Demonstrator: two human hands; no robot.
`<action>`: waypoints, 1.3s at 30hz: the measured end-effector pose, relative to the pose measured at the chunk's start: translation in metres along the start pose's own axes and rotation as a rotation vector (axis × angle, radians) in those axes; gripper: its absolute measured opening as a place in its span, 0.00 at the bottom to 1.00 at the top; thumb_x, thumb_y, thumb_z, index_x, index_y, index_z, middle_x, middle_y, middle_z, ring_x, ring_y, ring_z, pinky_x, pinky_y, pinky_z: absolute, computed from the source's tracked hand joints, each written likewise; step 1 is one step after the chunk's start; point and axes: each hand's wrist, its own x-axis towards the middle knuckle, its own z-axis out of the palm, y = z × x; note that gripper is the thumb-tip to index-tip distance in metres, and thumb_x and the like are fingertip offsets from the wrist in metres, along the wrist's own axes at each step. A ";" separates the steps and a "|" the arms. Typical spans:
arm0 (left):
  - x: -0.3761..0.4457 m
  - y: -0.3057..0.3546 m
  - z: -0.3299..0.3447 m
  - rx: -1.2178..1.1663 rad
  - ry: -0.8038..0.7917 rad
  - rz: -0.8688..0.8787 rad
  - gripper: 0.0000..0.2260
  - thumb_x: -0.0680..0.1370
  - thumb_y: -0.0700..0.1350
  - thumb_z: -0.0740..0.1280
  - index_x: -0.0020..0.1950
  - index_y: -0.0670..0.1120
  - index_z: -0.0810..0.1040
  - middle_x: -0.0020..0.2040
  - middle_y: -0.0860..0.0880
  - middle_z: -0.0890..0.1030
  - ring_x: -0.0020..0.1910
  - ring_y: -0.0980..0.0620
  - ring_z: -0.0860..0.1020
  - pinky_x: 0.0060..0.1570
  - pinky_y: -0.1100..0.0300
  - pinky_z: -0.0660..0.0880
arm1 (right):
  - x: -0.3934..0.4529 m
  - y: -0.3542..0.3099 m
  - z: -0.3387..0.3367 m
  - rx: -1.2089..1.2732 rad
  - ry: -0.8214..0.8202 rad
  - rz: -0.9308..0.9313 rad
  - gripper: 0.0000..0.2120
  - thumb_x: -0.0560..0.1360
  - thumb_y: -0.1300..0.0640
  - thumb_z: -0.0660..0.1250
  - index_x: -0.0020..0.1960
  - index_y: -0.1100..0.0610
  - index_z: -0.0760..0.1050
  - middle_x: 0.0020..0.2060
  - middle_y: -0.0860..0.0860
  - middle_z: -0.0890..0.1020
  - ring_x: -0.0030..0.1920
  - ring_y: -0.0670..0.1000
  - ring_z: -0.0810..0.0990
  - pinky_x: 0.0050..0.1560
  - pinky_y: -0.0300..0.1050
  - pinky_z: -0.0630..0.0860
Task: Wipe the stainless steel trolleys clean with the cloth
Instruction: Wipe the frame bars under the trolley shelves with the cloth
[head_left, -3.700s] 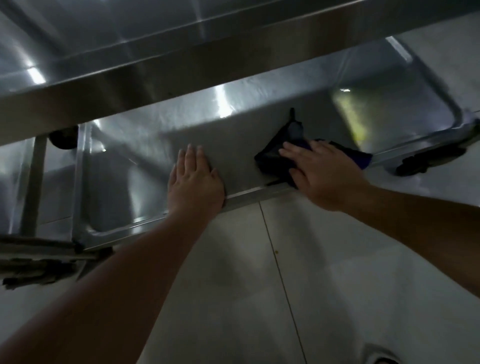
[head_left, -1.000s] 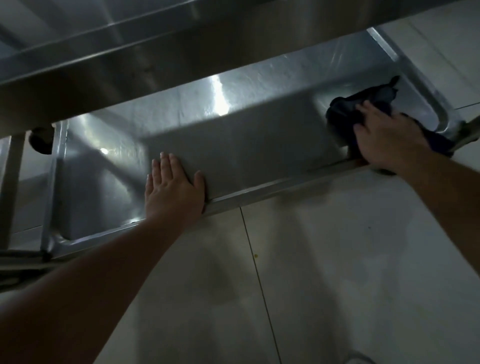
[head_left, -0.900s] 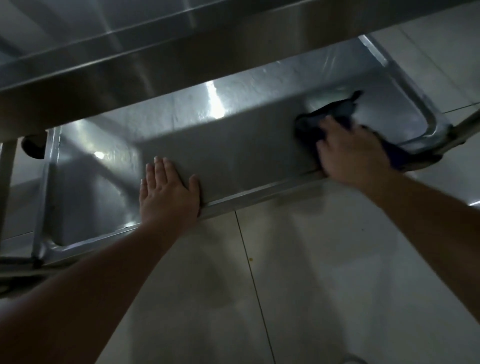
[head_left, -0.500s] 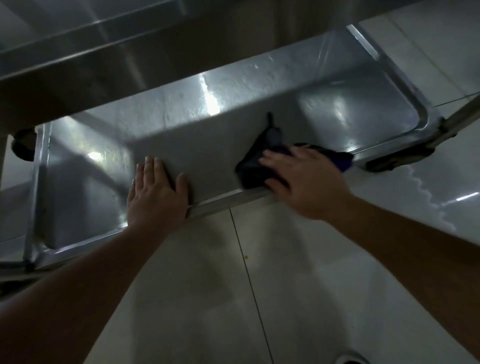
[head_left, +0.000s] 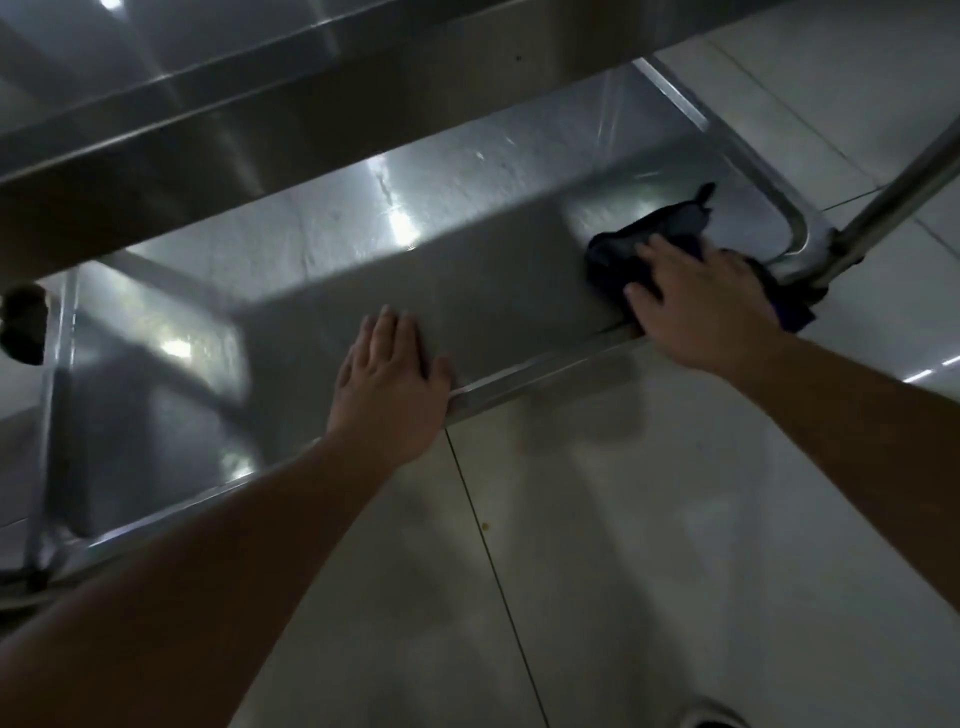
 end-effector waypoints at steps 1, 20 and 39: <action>0.002 0.012 0.003 -0.018 0.010 0.017 0.33 0.86 0.62 0.51 0.87 0.47 0.53 0.87 0.47 0.50 0.86 0.48 0.45 0.81 0.52 0.43 | -0.005 -0.014 0.001 0.002 -0.018 -0.066 0.30 0.84 0.38 0.50 0.83 0.47 0.58 0.83 0.44 0.57 0.81 0.61 0.56 0.80 0.61 0.53; 0.017 0.044 0.025 -0.077 0.056 0.014 0.33 0.86 0.64 0.44 0.87 0.50 0.47 0.87 0.51 0.45 0.85 0.54 0.40 0.81 0.54 0.38 | 0.056 0.059 -0.007 -0.046 0.020 0.362 0.30 0.85 0.45 0.42 0.85 0.55 0.52 0.84 0.52 0.52 0.83 0.64 0.49 0.81 0.64 0.51; 0.012 0.044 0.026 -0.082 0.069 0.019 0.35 0.83 0.67 0.40 0.87 0.52 0.47 0.87 0.54 0.44 0.84 0.56 0.38 0.81 0.56 0.36 | 0.163 0.014 -0.030 0.146 0.054 0.203 0.31 0.82 0.39 0.54 0.83 0.46 0.55 0.82 0.59 0.60 0.79 0.67 0.62 0.79 0.61 0.59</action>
